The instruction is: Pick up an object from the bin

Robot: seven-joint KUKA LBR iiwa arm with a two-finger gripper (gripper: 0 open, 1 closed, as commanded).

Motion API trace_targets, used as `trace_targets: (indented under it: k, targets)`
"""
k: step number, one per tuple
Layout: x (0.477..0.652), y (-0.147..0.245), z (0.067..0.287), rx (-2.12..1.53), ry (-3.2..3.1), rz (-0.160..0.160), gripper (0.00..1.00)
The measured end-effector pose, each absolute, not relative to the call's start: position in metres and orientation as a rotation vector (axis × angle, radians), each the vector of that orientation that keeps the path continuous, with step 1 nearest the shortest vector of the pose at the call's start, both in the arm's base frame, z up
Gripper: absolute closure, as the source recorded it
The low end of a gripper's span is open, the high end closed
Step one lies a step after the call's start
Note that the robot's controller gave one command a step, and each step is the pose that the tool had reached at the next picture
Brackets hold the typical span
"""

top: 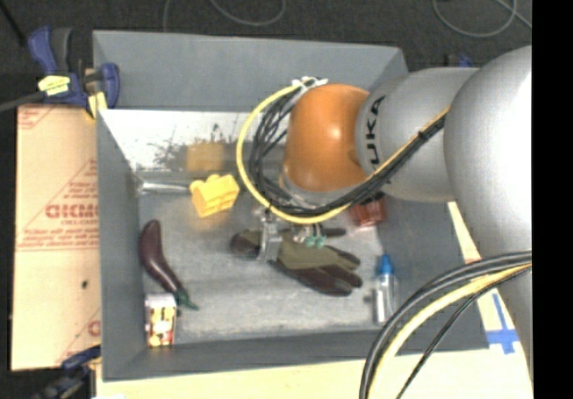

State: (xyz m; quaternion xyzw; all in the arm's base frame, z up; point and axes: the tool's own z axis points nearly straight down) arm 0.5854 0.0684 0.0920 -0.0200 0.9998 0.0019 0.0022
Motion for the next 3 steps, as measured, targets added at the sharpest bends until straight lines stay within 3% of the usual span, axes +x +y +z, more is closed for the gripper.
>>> trace_targets:
  k: [1, 3]
  targets:
    - [0.587, 0.068, 0.114, -0.062, 3.131, 0.006, 1.00]
    - [0.588, 0.068, 0.133, -0.061, 3.126, 0.007, 1.00]
